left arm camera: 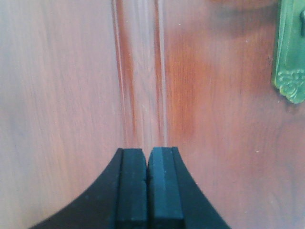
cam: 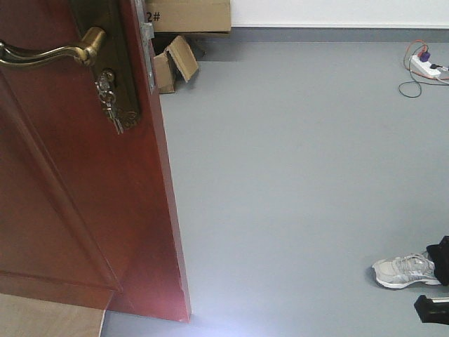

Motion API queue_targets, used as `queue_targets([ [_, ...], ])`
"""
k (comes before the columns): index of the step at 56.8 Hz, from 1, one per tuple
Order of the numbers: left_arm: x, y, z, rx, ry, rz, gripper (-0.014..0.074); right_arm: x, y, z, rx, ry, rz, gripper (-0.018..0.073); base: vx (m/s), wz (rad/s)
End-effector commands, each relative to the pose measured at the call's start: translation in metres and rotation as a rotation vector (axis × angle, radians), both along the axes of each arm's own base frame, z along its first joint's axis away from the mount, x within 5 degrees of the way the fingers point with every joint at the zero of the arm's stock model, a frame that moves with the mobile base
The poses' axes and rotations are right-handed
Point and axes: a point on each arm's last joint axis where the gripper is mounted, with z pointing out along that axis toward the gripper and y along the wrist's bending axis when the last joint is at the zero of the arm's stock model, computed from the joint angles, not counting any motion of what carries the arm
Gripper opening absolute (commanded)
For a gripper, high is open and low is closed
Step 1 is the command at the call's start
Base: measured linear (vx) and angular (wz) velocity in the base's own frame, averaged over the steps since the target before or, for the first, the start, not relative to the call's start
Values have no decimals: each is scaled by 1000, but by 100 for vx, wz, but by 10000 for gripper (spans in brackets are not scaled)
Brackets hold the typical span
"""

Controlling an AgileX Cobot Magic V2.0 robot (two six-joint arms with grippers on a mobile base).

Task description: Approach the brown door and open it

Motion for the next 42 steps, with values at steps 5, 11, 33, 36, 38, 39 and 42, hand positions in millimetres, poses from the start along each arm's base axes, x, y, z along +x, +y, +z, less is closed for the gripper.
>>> queue_targets([
  [5,-1,-1,12,-18,-84,-10,-6,1,-1,6,-4,-84,-5,0,0,0],
  [11,-1,-1,12,-18,-84,-10,-6,1,-1,6,-4,-84,-5,0,0,0],
  [33,-1,-1,12,-18,-84,-10,-6,1,-1,6,-4,-84,-5,0,0,0],
  [36,-1,-1,12,-18,-84,-10,-6,1,-1,6,-4,-84,-5,0,0,0],
  [38,-1,-1,12,-18,-84,-10,-6,1,-1,6,-4,-84,-5,0,0,0],
  [39,-1,-1,12,-18,-84,-10,-6,1,-1,6,-4,-84,-5,0,0,0],
  [42,-1,-1,12,-18,-83,-10,-6,1,-1,6,-4,-84,-5,0,0,0],
])
